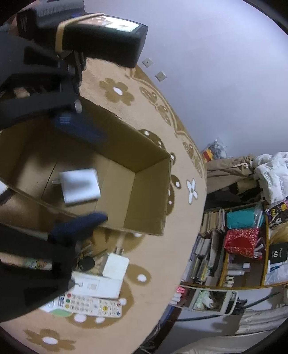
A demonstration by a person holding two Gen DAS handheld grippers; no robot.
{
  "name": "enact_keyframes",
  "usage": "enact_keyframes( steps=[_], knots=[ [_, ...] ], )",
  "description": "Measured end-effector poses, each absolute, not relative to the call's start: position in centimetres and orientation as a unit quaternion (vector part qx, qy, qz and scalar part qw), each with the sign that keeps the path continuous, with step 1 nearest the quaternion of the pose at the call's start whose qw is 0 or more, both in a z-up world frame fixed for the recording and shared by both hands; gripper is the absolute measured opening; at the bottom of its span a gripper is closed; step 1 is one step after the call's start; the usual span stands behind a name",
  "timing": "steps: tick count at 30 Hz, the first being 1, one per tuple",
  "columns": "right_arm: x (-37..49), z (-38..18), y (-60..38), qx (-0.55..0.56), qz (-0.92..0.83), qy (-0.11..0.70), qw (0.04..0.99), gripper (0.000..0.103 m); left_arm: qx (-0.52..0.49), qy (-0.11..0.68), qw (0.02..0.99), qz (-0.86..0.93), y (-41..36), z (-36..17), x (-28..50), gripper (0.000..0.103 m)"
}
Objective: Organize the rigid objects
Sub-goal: 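Carry the white charger into the box and open the right gripper, then move the right gripper to the light-blue power bank and grasp it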
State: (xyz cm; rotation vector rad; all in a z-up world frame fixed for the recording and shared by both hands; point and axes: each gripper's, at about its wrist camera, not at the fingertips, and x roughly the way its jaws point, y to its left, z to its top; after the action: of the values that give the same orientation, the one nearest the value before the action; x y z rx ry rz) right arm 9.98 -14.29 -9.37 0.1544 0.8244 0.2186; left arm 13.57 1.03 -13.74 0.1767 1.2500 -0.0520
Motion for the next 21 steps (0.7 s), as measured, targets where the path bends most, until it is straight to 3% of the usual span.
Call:
enact_keyframes(
  steps=[3, 21],
  knots=[
    [9.0, -8.5, -14.9, 0.058, 0.074, 0.391, 0.916, 0.103, 0.072, 0.585, 0.808, -0.023, 1.3, -13.7, 13.6, 0.013],
    [7.3, -11.9, -20.9, 0.094, -0.002, 0.442, 0.892, 0.103, 0.079, 0.584, 0.808, -0.023, 1.3, -13.6, 13.6, 0.014]
  ],
)
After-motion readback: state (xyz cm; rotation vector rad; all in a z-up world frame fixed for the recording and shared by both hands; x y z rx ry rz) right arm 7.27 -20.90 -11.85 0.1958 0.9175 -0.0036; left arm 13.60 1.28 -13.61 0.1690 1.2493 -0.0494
